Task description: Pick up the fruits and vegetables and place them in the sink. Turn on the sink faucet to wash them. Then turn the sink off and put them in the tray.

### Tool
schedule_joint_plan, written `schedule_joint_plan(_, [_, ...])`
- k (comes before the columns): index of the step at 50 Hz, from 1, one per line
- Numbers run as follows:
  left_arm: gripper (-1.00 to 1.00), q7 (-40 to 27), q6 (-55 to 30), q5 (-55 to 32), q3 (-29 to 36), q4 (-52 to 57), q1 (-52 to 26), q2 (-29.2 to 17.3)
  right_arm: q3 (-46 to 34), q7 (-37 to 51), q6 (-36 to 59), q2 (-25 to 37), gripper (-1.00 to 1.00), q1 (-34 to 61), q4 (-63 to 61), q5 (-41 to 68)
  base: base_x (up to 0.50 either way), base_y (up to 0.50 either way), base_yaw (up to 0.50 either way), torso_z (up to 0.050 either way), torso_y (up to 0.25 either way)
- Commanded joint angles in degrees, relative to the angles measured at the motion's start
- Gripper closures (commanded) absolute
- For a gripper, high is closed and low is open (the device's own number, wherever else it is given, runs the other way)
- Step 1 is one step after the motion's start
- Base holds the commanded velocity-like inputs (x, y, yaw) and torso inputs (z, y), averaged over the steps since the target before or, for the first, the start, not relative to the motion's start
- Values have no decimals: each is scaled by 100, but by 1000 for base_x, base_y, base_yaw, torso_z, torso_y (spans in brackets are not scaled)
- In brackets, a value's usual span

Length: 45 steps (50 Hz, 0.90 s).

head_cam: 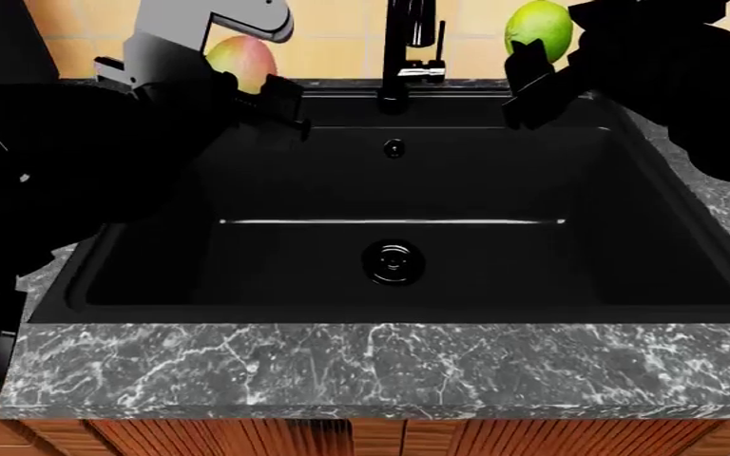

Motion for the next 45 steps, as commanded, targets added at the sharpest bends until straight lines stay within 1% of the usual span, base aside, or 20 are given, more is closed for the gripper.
schedule_joint_plan(1, [100,-69,-6,20,-57,-3,-75,-2,-87,-99,-31,-17,100,46,55,-110,457,-184,0,50,0])
schedule_joint_plan(13, [100,-95,-13,-21,-81,32,-99,-32,-184,-185,-65,-7,100,63,49,-130,452,-198,0,50,0])
schedule_joint_plan(33, [100,-60,10,-14,-41,27,-102,-88,-241,-192,-23,-15,100,124,50,-127,495,8,0,50,0])
schedule_joint_plan(35, [100,-58,7,-18,-38,30,-104,-90,-254,-194,-38,-23,100,120,66,-138,0,0,0,43,0])
schedule_joint_plan(45, [100,73,140,50,31,-18,-55,-79,-398,-312,-136,-77,100,143,233,-229,0,0,0,0,0])
